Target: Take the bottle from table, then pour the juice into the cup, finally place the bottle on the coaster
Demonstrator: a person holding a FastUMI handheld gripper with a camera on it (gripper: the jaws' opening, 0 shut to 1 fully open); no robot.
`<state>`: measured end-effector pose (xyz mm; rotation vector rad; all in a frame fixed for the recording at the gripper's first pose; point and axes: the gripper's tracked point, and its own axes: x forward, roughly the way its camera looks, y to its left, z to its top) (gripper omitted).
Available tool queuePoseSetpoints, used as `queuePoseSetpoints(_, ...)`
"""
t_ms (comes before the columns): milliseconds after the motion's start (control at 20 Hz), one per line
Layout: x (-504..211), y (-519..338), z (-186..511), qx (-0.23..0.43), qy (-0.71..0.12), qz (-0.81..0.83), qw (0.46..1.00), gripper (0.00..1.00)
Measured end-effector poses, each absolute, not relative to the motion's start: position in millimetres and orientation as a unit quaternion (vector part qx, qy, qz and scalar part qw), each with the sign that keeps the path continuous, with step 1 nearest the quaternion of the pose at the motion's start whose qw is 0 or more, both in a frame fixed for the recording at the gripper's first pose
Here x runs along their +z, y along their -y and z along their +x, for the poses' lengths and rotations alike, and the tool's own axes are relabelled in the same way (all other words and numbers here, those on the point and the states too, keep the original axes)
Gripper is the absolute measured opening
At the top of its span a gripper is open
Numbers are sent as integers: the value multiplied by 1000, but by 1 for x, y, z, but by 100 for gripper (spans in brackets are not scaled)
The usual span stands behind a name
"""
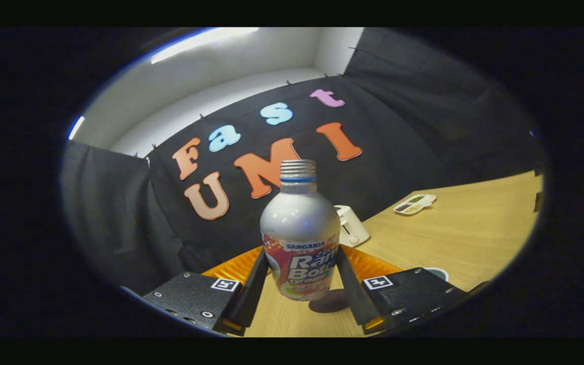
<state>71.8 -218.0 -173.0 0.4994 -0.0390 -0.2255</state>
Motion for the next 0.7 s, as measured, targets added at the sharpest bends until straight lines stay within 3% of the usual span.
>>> queuePoseSetpoints(700,-210,182,119,-93,-92,50,990,74)
